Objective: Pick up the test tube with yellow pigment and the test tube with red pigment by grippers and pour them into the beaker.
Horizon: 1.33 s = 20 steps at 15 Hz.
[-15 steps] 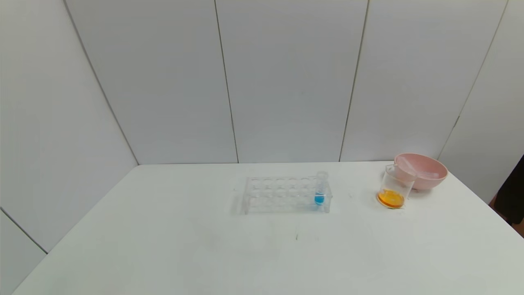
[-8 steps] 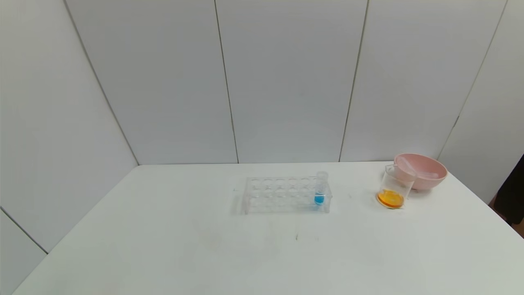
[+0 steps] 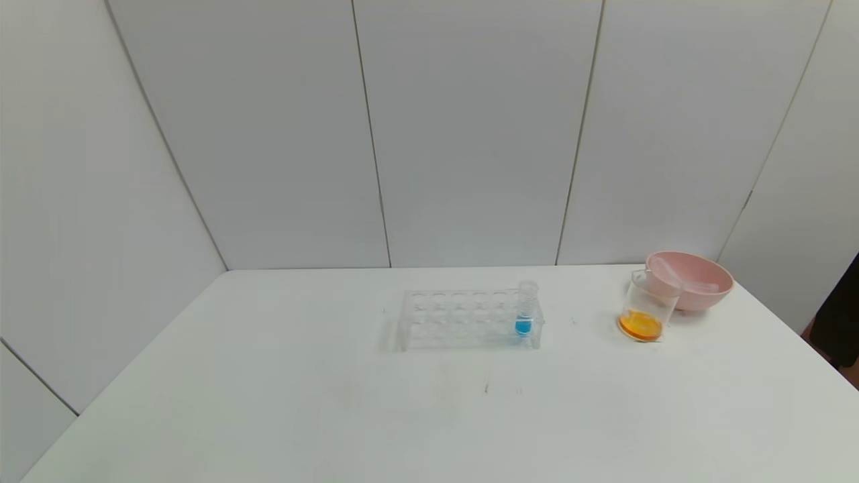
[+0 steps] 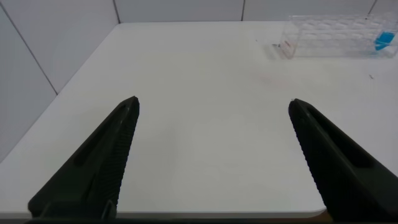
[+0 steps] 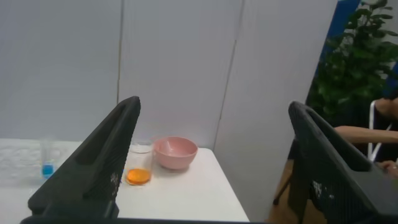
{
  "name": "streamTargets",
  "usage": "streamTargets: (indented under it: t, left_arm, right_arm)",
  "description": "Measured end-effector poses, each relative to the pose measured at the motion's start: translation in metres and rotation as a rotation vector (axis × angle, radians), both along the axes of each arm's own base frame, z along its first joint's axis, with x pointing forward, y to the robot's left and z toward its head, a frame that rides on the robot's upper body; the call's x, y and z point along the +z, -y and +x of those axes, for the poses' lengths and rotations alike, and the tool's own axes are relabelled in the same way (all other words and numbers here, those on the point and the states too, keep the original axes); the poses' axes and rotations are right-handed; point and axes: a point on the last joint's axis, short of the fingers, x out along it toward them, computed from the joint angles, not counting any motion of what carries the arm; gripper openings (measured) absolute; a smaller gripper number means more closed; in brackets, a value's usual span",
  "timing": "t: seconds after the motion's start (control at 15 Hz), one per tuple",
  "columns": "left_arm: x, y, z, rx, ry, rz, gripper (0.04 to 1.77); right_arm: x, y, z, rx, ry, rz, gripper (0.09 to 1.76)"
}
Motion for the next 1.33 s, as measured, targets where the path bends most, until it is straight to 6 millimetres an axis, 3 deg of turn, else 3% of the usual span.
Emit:
streamTargets:
  t: [0.2,0.4,0.6,0.87,1.07,1.33]
  left_arm:
    - [0.000,0.000,0.000,0.000,0.000,0.000,1.72]
    - [0.000,0.000,0.000,0.000,0.000,0.000,1.72]
    - [0.000,0.000,0.000,0.000,0.000,0.000,1.72]
    - [0.000,0.000,0.000,0.000,0.000,0.000,1.72]
    - [0.000,0.000,0.000,0.000,0.000,0.000,1.72]
    - [0.000,0.000,0.000,0.000,0.000,0.000,1.72]
  right_arm:
    - [-0.030,-0.003,-0.012,0.091,0.061,-0.012,1.70]
    - [-0.060,-0.003,-0.002,0.115,0.105,0.005,1.70]
    - [-0.101,-0.004,0.018,0.129,-0.011,0.030,1.70]
    - [-0.135,-0.004,0.029,0.146,-0.279,0.095,1.71]
    - [-0.151,-0.005,0.030,0.190,-0.430,0.125,1.71]
    - [-0.150,-0.005,0.030,0.197,-0.423,0.127,1.71]
